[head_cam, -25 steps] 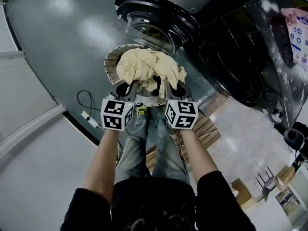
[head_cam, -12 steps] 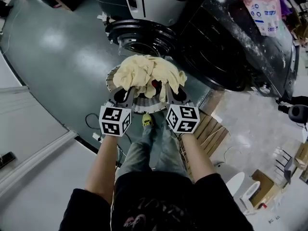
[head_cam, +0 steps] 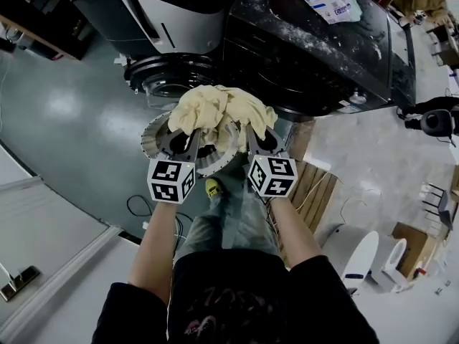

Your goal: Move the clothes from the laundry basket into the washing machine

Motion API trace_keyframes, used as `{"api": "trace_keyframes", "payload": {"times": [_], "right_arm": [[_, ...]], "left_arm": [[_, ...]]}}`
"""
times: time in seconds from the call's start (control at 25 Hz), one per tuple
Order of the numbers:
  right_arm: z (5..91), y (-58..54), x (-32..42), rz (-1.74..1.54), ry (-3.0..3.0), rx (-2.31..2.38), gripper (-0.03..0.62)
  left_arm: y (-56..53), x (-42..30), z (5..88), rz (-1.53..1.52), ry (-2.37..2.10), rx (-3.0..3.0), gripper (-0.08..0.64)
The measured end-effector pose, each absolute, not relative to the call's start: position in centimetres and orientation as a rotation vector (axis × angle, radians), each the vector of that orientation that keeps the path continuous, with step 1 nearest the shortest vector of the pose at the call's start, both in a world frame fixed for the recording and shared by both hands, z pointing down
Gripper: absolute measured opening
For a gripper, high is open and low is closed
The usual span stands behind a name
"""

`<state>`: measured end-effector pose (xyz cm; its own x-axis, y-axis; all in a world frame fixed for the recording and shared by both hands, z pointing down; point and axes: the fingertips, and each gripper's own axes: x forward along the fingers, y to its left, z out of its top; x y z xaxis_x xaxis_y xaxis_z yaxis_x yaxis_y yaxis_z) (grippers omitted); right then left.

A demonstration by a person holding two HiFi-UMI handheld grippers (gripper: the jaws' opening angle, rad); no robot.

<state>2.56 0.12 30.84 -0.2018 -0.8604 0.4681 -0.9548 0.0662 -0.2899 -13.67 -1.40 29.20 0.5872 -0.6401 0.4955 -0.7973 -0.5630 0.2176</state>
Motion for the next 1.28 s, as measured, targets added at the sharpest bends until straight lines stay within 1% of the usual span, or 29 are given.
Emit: {"api": "trace_keyframes", "payload": {"times": [0.24, 0.52, 0.92, 1.28], "right_arm": [[29.7, 1.2, 9.8, 0.806, -2.086, 1.991, 0.081], [30.4, 1.9, 17.8, 0.828, -1.985, 2.122, 0.081], [33.5, 1.3, 24.2, 0.885, -1.928, 2.170, 0.081], [37.7, 0.3, 26.9, 0.962, -1.929, 2.111, 0.081]], "left_arm": [[-2.4, -7.3, 28.1, 0.515, -1.048, 2.484, 0.040], [-3.8, 0.4, 28.9, 0.537, -0.943, 2.525, 0.040], [-5.8, 7.8, 32.5, 0.598, -0.872, 2.526, 0.040], [-7.0, 11.0, 36.0, 0.641, -0.898, 2.473, 0.040]]}}
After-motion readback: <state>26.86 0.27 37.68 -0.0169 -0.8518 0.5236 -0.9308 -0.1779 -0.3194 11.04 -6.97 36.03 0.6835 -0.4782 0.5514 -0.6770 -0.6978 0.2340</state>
